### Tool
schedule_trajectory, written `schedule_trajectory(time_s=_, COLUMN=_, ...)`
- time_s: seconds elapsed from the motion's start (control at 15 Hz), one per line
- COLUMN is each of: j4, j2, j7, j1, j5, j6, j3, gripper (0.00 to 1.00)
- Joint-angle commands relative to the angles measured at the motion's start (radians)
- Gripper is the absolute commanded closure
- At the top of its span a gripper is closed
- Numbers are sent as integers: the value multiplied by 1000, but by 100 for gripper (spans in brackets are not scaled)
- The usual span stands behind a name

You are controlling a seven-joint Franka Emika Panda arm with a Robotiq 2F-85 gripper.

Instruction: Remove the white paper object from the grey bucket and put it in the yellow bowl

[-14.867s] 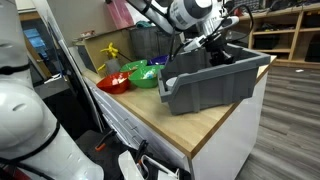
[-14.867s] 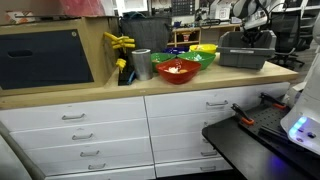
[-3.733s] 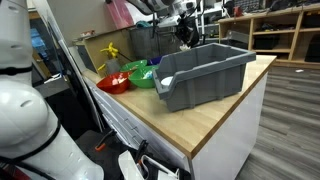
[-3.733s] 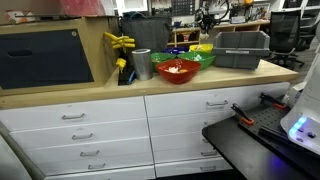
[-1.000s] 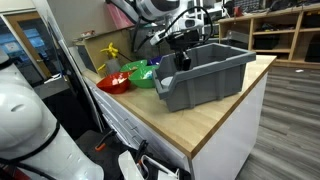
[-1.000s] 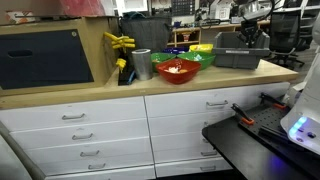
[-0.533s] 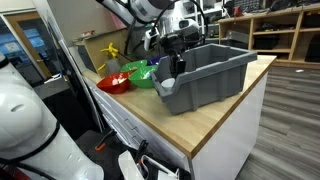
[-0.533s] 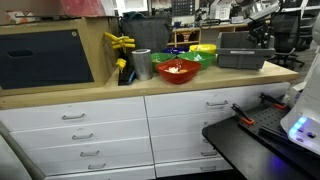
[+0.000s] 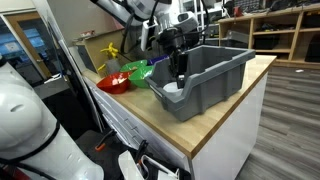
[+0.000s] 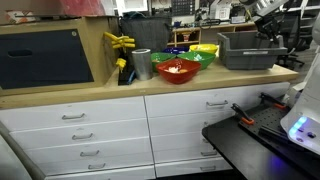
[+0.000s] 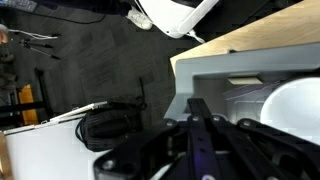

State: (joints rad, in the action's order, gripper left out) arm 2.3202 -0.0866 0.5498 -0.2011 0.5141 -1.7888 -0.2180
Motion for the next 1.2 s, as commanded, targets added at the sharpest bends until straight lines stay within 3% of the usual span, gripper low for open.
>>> schedule_trajectory(time_s=0.0, j4=51, j2=-52, j7=-37, j1=-29, j5=81, j6=-122, j3=-7, gripper=100)
schedule_trajectory(time_s=0.27, j4=74, j2=-51, j7=-26, j1=-56, j5=108, j6=-360, j3=-25, gripper=100)
schedule_trajectory(time_s=0.53, j4=67, j2=-35, j7=-23, j1=-82, j5=106, j6=-509, j3=-33, gripper=100)
schedule_trajectory(time_s=1.13, j4=28, j2=-22, j7=-19, j1=-125, j5=142, j6=-491, j3=-44, gripper=100)
